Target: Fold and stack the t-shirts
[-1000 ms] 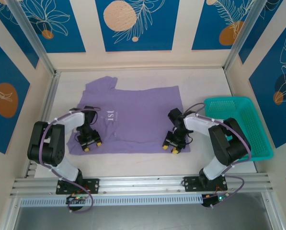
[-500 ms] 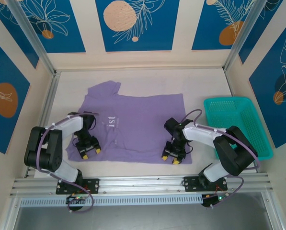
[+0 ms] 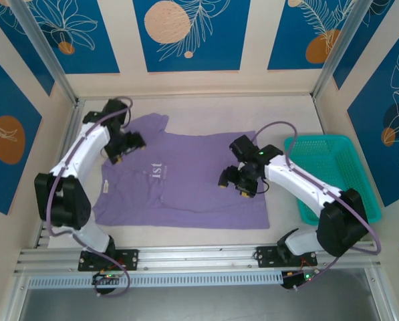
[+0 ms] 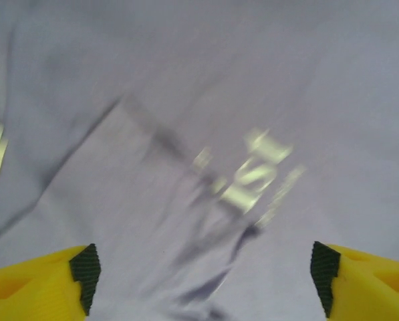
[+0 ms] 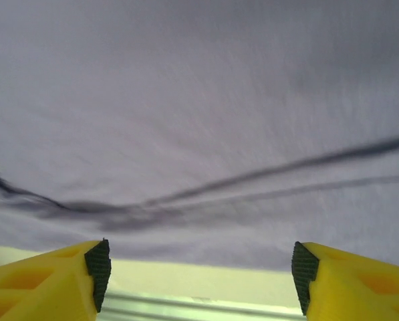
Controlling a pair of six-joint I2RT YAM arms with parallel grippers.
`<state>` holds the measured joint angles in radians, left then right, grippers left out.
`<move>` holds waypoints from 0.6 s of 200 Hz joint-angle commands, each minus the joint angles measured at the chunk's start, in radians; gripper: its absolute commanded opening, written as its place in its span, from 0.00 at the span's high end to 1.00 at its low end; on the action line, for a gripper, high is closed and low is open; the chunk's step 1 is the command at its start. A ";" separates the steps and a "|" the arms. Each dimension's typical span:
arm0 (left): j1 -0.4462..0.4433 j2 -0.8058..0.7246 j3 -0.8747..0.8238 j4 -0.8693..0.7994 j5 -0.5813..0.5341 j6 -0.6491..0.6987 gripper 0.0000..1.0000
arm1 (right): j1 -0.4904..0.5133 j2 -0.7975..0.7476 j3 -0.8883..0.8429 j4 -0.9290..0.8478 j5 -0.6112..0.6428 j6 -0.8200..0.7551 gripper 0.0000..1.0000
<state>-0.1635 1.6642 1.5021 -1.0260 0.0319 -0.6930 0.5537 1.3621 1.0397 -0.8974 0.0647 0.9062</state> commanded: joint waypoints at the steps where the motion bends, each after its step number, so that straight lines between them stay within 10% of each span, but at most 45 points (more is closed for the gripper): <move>1: 0.012 0.126 0.130 0.076 0.020 0.054 0.13 | -0.061 -0.047 0.005 0.115 0.131 0.021 0.24; 41: 0.043 0.327 0.383 0.119 -0.004 0.138 0.09 | -0.186 0.019 0.038 0.361 0.101 -0.144 0.23; 120: 0.108 0.911 1.050 0.055 0.070 0.191 0.07 | -0.253 0.217 0.203 0.234 -0.026 -0.233 0.28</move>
<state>-0.0769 2.4451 2.4397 -0.9310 0.0525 -0.5213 0.3229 1.5101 1.2007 -0.6258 0.0532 0.6853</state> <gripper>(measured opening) 0.921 0.740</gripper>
